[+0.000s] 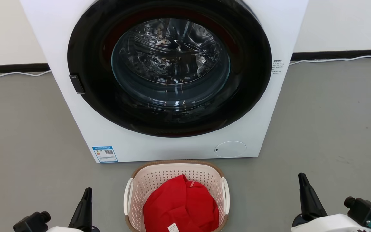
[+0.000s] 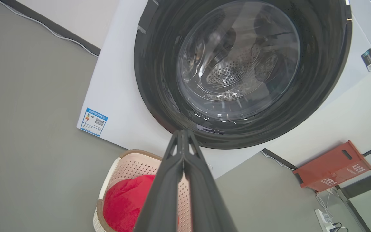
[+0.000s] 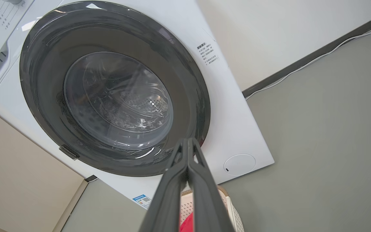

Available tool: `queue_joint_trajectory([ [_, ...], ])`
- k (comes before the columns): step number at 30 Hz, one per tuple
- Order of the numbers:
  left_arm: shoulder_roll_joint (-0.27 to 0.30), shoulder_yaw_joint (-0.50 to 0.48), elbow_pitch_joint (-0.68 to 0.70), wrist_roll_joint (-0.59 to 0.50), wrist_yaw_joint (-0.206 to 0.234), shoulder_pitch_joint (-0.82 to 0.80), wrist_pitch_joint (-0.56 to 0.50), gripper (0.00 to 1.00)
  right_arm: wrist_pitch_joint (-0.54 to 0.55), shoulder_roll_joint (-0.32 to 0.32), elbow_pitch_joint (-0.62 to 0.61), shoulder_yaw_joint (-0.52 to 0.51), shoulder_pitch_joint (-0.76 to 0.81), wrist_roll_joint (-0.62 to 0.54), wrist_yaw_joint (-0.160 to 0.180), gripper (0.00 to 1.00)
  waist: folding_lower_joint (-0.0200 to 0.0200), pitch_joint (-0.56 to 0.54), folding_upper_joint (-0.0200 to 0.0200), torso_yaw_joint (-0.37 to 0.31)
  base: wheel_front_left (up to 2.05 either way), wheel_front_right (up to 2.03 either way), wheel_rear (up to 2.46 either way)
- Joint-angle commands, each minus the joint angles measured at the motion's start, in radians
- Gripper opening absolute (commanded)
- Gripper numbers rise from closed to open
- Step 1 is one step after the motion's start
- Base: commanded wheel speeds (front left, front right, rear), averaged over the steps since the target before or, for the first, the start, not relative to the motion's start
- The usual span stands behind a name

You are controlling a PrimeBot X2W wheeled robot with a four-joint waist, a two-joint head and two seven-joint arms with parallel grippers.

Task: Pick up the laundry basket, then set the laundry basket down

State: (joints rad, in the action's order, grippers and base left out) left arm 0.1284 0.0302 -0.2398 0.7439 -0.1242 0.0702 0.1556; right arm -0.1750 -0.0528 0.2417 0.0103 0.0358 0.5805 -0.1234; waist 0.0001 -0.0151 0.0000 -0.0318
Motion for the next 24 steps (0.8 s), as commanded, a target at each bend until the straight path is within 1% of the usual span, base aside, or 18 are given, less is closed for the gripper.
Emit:
queue_joint_trajectory([
  [1, 0.006, -0.021, 0.02, 0.029, -0.002, -0.052, -0.006, 0.0, 0.008, -0.012, -0.02, 0.002, -0.052, 0.036, -0.002, 0.0, -0.0001, 0.0, 0.0, 0.001, 0.0, 0.0, 0.0],
  [24, -0.016, -0.053, 0.014, 0.244, -0.003, -0.084, -0.073, 0.0, 0.071, -0.016, -0.015, -0.019, -0.075, 0.301, -0.004, 0.0, -0.0001, 0.005, 0.0, 0.009, 0.0, 0.0, 0.0],
])
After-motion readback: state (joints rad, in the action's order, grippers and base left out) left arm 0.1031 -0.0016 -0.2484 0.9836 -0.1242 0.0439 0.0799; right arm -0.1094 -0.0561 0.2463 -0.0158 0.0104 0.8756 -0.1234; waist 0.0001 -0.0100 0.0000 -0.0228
